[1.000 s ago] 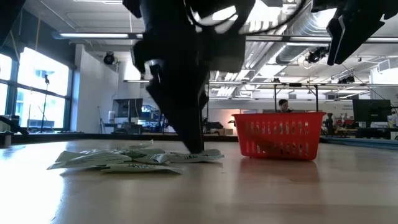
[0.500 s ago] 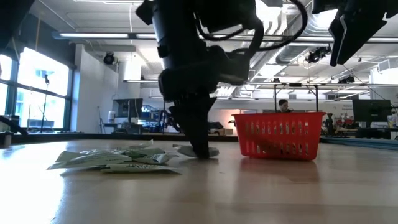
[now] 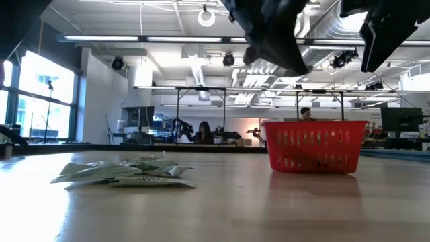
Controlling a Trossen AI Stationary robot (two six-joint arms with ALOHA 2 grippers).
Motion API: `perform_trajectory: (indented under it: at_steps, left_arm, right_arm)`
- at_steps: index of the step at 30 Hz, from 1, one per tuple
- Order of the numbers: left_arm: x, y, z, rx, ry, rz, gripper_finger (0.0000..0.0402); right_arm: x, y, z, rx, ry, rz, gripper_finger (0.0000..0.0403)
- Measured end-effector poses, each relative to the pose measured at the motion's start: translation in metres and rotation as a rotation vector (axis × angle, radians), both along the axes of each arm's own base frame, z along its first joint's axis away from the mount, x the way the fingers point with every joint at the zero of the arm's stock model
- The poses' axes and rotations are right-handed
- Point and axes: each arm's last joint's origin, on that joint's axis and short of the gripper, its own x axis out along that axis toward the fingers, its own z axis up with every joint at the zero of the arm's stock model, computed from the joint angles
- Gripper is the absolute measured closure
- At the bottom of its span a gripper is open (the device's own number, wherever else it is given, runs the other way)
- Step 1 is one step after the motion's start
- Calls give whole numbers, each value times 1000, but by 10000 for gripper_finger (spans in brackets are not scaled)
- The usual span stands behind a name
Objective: Pick and place items into bin
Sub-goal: Put the light green stevia packet into the red bin
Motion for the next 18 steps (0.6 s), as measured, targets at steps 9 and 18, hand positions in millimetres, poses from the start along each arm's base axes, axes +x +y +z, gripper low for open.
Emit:
perform_trajectory:
  at_steps: [9,18]
  left_arm:
    - [-2,14,-31,-60,186,122,165]
    - [-80,-5,-24,72,725,100,79]
  right_arm:
    - [0,0,0,0,1,-4,73]
    - [0,-1,0,-23,0,-4,73]
